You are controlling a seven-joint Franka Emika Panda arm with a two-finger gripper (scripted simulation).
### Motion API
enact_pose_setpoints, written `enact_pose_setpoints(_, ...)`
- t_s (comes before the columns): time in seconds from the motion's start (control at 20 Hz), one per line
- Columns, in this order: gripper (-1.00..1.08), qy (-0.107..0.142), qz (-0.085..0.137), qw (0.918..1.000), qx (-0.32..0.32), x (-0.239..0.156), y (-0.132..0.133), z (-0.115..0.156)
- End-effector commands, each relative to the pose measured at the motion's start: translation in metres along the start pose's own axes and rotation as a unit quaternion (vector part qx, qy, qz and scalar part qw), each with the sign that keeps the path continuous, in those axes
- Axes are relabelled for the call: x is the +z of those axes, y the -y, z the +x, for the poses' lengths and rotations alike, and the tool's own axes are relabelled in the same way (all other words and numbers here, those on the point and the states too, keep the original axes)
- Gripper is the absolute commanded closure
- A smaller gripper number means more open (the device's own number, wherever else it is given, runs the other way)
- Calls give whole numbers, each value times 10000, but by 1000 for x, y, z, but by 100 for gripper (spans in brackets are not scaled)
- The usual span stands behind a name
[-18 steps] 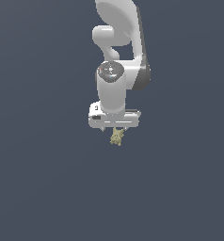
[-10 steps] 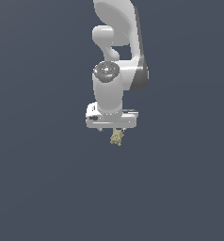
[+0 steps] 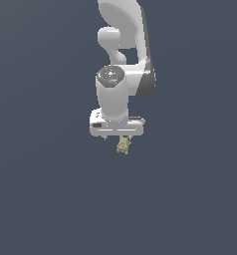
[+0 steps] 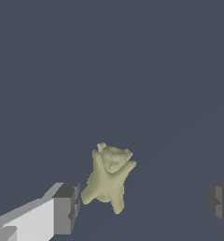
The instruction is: Pick up the object and move it to a goal position.
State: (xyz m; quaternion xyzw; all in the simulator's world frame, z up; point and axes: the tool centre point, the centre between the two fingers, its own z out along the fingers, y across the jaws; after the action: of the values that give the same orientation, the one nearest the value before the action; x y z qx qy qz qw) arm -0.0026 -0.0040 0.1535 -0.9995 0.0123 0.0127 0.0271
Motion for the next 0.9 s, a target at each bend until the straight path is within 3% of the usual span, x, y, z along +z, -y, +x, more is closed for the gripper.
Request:
enact_pose_setpoints(0.0,-92,-3,-14,10000,65,3,2,-1)
enact_pose_setpoints(0.85,-92,-128,-212,9931,1145,48,23,-28)
